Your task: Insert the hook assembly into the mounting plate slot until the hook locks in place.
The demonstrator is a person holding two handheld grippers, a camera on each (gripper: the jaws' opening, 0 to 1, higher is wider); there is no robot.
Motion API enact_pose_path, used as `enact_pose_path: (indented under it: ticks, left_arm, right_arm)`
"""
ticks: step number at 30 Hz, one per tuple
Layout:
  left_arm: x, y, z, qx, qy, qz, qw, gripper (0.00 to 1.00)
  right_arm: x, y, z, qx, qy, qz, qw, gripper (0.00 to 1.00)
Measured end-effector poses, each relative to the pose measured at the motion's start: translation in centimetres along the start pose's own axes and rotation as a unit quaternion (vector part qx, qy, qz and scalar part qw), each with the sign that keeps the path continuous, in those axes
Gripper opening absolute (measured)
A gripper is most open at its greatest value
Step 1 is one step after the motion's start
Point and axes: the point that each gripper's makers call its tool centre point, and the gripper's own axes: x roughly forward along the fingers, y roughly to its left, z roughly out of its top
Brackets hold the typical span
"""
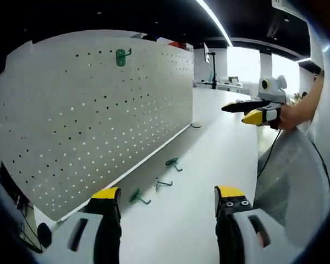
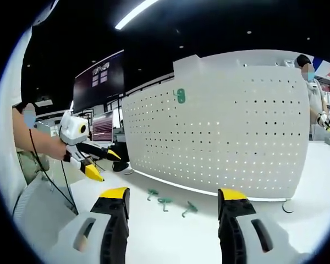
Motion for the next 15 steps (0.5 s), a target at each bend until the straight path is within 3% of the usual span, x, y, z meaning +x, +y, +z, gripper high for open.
enact_pose_path:
  ticks: [15]
  left_arm:
    - [1.5,0.1,-2.3,0.028,0.060,-0.048,0.9967,0.71]
  right_arm:
    - [0.2,-0.1,0.4,0.001,-0.004,-0.005,1.0000,0.63]
